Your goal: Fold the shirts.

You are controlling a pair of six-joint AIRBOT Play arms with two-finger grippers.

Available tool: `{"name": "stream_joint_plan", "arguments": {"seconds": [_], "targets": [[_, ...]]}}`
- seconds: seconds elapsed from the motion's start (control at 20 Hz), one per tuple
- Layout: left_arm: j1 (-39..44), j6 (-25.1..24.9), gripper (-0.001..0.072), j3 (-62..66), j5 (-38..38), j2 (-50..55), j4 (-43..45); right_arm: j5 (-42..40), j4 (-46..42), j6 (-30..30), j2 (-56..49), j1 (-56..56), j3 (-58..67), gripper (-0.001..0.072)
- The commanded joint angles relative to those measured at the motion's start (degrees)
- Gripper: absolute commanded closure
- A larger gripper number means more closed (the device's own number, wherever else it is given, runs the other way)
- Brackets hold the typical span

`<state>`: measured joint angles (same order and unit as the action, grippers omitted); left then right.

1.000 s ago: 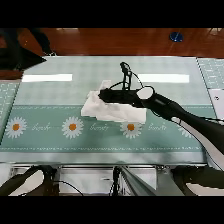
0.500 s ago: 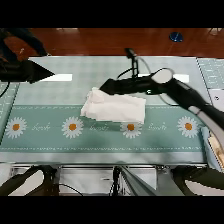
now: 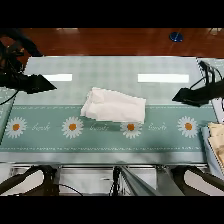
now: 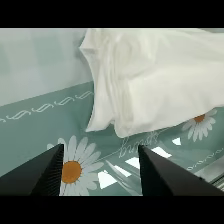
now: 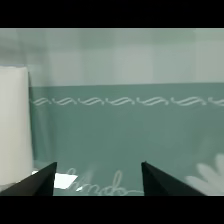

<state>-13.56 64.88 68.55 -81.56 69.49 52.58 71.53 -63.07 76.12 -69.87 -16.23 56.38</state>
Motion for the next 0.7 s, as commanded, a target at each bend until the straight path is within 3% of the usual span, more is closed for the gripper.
{"name": "stream_joint_plan", "arguments": {"seconds": [0.0, 0.5, 0.55, 0.65], "targets": [[0.1, 2.3, 0.0155, 0.0, -1.7, 2.8, 2.1, -3.3, 19.8, -6.5, -2.6, -5.7, -11.6, 0.0113], [0.7, 2.4, 0.016, 0.0, -2.5, 3.4, 2.1, -21.4, 48.7, -14.7, -17.9, 20.4, -16.7, 0.0129], [0.7, 2.4, 0.016, 0.0, -3.0, 3.4, 2.1, -21.5, 50.8, -15.2, -19.0, 22.1, -16.7, 0.0185], [0.7, 2.4, 0.0164, 0.0, -3.5, 3.4, 2.1, -20.3, 55.5, -18.6, -19.5, 24.0, -16.7, 0.0656]]}}
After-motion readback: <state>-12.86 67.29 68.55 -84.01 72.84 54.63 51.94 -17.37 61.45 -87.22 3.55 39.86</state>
